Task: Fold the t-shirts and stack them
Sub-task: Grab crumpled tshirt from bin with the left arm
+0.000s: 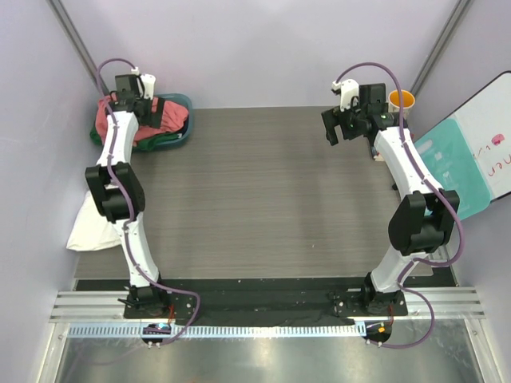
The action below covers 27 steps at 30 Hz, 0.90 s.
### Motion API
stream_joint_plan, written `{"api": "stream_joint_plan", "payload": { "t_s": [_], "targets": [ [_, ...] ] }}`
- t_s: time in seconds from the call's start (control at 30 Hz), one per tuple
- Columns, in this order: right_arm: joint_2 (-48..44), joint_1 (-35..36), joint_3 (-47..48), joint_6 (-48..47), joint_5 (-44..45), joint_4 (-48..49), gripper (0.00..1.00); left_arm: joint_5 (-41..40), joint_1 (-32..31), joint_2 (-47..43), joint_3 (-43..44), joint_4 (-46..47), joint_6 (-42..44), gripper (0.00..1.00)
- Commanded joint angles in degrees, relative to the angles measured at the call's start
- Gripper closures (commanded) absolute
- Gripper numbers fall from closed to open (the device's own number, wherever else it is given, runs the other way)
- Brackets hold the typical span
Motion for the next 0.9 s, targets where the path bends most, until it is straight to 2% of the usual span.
{"api": "stream_joint_plan", "payload": {
  "t_s": [0.0,0.03,0.1,0.17,0.37,0.5,0.6,0.63,0.67,0.87],
  "targets": [
    [-2.78,0.02,-0.39,-0.97,0.6,1.76,0.0,-2.58,-0.19,1.96,2.32,3.58,2.12,0.01],
    [-2.7,0.02,-0.31,-0.97,0.69,1.76,0.0,-2.84,-0.37,2.32,2.23,3.58,2.65,0.02],
    [-2.35,0.02,-0.13,-0.97,0.52,1.68,0.0,-3.63,-0.46,3.19,1.88,3.93,2.91,0.15],
    [-2.17,0.02,0.04,-0.97,0.6,1.68,0.0,-4.15,-0.46,4.51,1.62,4.71,2.91,0.2],
    [-1.29,-0.07,1.19,-0.89,0.51,1.59,0.0,-7.06,-0.63,7.68,1.7,7.26,3.18,0.17],
    [-1.02,-0.07,1.72,-0.71,0.16,1.24,0.0,-7.58,-0.72,8.38,2.06,9.2,2.92,0.19],
    [-1.11,0.02,1.63,-0.8,0.16,1.06,0.0,-7.76,-0.72,8.03,2.41,9.73,2.22,0.57],
    [-1.11,-0.07,1.45,-0.88,0.42,1.15,0.0,-7.85,-0.72,7.77,2.41,9.73,1.86,0.85],
    [-1.2,0.02,1.37,-0.97,0.51,1.15,0.01,-7.76,-0.89,6.72,2.32,9.73,1.51,1.0],
    [-1.55,0.02,0.22,-1.41,0.69,1.06,0.0,-5.3,-1.42,1.01,-0.05,9.9,0.02,1.0]
  ]
}}
